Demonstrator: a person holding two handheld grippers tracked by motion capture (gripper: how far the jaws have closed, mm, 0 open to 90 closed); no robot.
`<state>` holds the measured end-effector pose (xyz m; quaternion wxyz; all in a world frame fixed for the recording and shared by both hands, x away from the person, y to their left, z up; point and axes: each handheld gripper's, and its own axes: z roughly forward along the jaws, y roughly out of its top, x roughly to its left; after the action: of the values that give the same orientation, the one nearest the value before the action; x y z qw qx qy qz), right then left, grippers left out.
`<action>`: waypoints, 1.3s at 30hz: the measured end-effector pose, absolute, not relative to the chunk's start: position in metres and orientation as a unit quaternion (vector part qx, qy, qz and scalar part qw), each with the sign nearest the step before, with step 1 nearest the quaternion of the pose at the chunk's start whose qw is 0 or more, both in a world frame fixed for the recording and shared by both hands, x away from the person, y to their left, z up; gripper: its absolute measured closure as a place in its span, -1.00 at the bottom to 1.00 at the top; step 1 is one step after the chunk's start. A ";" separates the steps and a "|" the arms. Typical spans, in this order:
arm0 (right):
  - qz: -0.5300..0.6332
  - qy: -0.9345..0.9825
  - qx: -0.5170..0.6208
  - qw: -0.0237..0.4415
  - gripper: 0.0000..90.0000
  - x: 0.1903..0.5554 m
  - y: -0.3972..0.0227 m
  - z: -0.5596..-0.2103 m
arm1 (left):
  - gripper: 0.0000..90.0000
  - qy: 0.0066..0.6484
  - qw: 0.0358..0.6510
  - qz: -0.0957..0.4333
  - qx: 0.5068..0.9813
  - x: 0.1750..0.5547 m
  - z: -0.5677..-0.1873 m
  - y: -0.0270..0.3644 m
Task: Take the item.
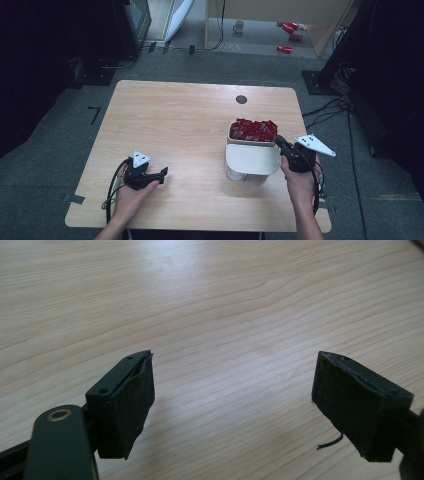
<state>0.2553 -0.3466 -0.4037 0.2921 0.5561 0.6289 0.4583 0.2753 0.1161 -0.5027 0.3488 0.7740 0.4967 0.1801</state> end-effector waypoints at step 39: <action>0.425 0.601 0.593 0.326 0.93 0.261 -0.325 -0.415 | -0.70 0.503 0.318 0.214 0.775 0.262 -0.518 0.140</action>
<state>0.2613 -0.3248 -0.4149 0.3263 0.5929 0.6008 0.4255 0.2620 0.1405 -0.5183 0.3177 0.7749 0.5028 0.2138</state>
